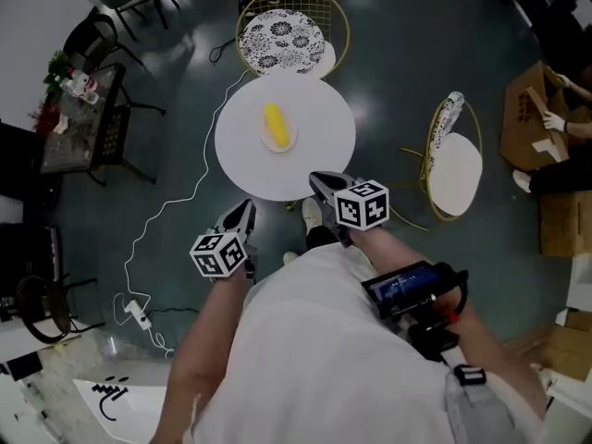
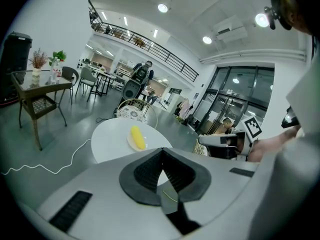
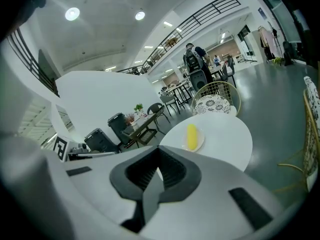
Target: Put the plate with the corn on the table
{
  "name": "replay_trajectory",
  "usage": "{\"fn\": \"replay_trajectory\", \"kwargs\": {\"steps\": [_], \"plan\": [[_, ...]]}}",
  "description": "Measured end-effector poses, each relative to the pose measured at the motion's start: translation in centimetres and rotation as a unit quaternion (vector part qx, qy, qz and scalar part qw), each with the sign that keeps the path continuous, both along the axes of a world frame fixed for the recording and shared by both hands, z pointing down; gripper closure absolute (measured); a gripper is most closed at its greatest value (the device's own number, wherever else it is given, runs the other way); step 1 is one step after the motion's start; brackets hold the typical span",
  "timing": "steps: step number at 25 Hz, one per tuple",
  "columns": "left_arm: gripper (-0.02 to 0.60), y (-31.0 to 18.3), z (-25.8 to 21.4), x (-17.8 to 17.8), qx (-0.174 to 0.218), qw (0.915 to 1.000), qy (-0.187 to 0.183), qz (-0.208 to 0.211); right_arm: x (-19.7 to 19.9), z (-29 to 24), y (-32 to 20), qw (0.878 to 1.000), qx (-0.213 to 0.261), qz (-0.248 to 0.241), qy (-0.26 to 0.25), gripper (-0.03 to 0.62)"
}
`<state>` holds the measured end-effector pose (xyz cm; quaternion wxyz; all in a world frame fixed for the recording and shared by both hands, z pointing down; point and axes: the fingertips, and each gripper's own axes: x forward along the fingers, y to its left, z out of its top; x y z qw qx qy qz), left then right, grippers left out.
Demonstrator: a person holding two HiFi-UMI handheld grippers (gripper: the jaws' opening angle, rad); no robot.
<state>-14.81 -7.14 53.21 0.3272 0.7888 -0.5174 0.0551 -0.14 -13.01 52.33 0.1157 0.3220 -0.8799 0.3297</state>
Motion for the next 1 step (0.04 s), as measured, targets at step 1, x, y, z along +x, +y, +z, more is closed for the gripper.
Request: {"fn": "replay_trajectory", "kwargs": {"steps": [1], "plan": [[0.575, 0.05, 0.11, 0.09, -0.001, 1.0, 0.001, -0.001, 0.05, 0.02, 0.04, 1.0, -0.001, -0.002, 0.001, 0.587]]}}
